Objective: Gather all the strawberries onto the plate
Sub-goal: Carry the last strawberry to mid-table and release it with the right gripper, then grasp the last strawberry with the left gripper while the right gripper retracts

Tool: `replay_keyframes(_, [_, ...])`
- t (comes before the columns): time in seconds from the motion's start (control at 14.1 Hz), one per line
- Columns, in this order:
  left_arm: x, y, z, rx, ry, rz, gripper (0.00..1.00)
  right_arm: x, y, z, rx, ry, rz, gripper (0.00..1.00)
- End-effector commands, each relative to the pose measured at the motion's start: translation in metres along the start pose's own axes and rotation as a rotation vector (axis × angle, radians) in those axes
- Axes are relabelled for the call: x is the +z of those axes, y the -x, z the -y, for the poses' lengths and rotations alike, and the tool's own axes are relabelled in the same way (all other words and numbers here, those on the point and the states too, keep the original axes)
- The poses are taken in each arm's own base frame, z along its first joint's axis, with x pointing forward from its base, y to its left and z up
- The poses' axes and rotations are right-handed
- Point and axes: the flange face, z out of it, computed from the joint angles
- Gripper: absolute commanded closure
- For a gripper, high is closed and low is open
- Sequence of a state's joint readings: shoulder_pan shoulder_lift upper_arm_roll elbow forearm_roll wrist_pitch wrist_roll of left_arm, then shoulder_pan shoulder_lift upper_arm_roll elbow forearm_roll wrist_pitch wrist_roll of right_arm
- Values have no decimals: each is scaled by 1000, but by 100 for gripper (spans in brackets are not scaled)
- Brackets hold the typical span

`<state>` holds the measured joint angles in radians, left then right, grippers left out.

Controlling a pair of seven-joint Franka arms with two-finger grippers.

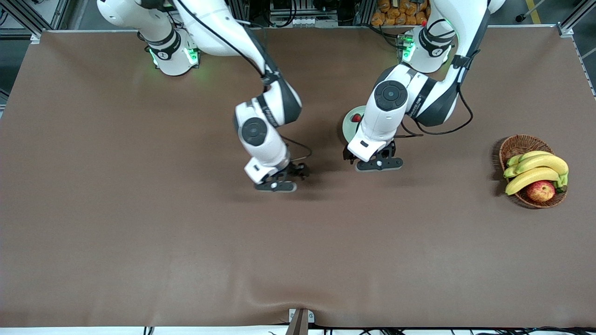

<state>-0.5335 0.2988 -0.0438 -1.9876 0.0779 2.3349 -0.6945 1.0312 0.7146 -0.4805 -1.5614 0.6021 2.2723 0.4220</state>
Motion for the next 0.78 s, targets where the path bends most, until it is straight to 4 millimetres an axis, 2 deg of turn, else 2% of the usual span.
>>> replay_keyframes(0.0, [0,-21,-18,-3,5,-15,0,-57,-36,-48,85,10,14,0])
replay_keyframes(0.14, [7,-22,-44,12,20,-18,0,-87,-57,-75,105,17,-16,0])
replay_keyframes(0.43, [17,-24,-93,-33,66,-16,0,-142,-95,-145,139,-6,3,0])
replay_keyframes(0.57, [32,-22,-106,-20,64,-10,0,-158,-111,-178,149,-12,1,0])
replay_keyframes(0.71, [47,-5,-135,11,67,-2,0,-184,-116,-200,89,49,-21,0])
